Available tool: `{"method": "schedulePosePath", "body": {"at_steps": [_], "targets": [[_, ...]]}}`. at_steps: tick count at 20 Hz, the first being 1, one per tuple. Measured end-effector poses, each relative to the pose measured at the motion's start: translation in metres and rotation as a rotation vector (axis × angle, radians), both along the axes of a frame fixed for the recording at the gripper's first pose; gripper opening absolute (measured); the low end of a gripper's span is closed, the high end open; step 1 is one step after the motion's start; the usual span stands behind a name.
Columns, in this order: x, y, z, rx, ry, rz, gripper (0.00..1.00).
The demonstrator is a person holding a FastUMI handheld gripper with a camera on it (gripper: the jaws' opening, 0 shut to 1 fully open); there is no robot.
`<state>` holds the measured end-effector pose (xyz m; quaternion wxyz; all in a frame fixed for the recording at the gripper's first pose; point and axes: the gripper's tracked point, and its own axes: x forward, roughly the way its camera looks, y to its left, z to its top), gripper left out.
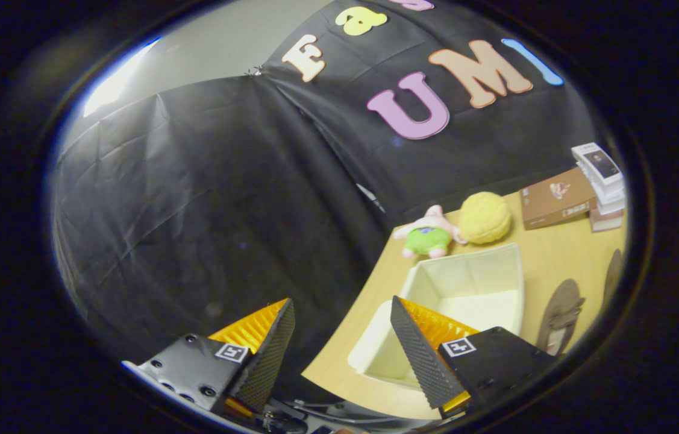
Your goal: Open the storage box then place both shoes into the box .Put the left shoe in first, then the right shoe, with the right side of both shoes facing outward in a uniform manner.
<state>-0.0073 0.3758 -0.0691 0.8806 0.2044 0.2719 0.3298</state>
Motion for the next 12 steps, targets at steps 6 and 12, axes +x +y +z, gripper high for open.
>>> {"method": "schedulePosePath", "body": {"at_steps": [6,12], "targets": [[0.022,-0.107,-0.032,-0.196,0.014,-0.123,1.0],[0.031,-0.195,-0.093,-0.381,0.152,-0.187,0.99]]}}
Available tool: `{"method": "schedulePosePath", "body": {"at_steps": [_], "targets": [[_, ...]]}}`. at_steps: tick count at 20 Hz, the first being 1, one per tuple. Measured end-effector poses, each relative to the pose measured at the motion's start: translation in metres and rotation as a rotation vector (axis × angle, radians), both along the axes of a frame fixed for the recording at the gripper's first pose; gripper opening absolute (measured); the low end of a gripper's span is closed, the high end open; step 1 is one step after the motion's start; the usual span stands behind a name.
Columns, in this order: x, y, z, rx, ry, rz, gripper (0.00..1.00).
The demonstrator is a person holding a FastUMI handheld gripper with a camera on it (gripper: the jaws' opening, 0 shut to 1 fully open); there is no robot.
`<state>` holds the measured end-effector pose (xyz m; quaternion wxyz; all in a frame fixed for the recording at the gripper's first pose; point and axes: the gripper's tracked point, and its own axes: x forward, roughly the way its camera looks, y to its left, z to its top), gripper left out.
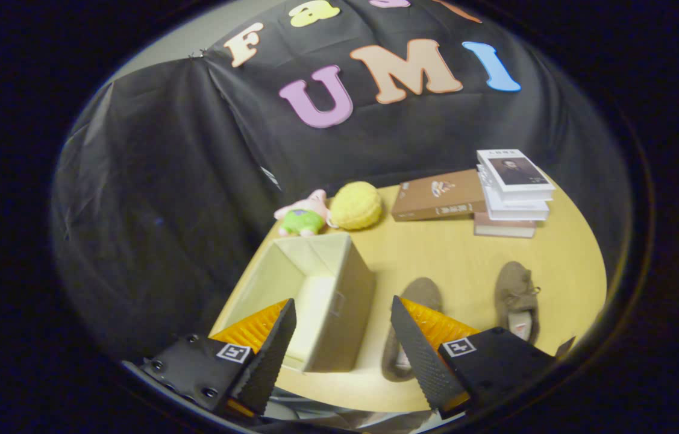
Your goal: Open the storage box then place both shoes into the box .Put the left shoe in first, then the right shoe, with the right side of both shoes facing outward in a uniform manner.
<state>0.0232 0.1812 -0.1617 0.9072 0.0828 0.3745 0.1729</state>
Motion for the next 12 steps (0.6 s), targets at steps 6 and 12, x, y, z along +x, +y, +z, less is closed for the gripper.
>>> {"method": "schedulePosePath", "body": {"at_steps": [6,12], "targets": [[-0.01,-0.041,-0.08,-0.13,0.235,0.044,0.99],[-0.01,-0.059,-0.151,-0.195,0.459,0.057,0.77]]}}
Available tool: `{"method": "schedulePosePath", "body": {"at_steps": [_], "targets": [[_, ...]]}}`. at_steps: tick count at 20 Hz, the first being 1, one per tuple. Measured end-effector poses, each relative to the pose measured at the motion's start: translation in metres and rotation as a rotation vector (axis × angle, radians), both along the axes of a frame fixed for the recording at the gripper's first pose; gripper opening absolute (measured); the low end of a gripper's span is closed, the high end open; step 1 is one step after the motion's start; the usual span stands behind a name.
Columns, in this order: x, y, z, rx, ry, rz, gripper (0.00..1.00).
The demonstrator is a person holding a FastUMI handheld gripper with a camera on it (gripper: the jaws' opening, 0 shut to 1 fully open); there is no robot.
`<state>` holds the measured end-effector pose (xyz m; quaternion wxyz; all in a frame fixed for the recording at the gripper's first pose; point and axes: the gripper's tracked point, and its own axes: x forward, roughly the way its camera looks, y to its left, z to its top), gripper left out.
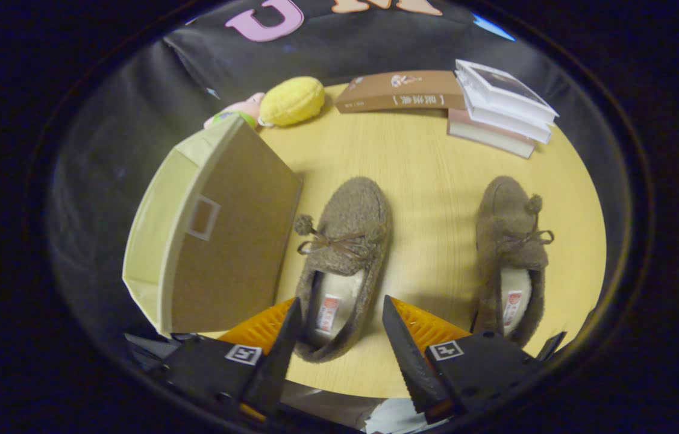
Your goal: Open the storage box then place both shoes into the box .Put the left shoe in first, then the right shoe, with the right side of both shoes facing outward in a uniform manner.
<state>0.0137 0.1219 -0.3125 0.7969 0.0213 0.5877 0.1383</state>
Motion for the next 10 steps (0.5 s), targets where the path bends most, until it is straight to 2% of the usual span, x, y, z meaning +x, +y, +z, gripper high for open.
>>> {"method": "schedulePosePath", "body": {"at_steps": [8,9,10], "targets": [[0.004,-0.001,-0.03,-0.073,0.105,0.006,0.22],[0.003,-0.003,-0.033,-0.08,0.114,0.0,0.25],[0.002,-0.003,-0.03,-0.078,0.125,-0.002,0.13]]}}
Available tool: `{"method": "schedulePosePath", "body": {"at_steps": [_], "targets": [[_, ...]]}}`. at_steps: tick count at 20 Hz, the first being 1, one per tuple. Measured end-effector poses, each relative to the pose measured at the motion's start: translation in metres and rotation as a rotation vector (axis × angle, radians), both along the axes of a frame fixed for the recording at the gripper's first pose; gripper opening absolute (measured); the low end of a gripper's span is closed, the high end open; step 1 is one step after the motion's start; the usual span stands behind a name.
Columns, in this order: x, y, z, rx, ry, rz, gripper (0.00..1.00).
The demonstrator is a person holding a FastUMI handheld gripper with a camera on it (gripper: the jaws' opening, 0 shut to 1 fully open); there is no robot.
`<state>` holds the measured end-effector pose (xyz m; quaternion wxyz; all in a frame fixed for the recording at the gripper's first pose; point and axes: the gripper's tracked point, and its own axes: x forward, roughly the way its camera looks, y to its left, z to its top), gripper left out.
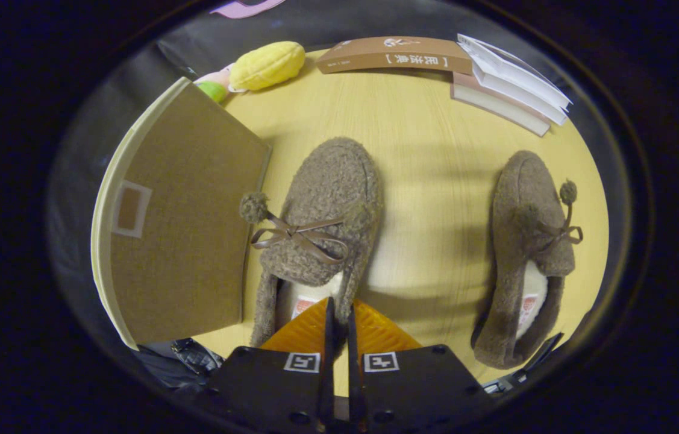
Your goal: Open the storage box then place both shoes into the box .Put the left shoe in first, then the right shoe, with the right side of both shoes facing outward in a uniform manner.
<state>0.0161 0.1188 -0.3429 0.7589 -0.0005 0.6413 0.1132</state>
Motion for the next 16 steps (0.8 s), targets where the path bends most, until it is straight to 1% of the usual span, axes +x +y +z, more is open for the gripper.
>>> {"method": "schedulePosePath", "body": {"at_steps": [2,4,8,12,16], "targets": [[-0.002,-0.002,-0.001,-0.002,0.028,-0.004,0.09],[-0.005,-0.008,-0.001,-0.029,0.059,-0.04,0.06],[-0.004,-0.006,0.002,-0.011,0.054,-0.071,0.04],[0.0,0.007,0.018,0.127,0.09,-0.195,0.03],[0.007,0.011,0.043,0.213,0.08,-0.262,0.03]]}}
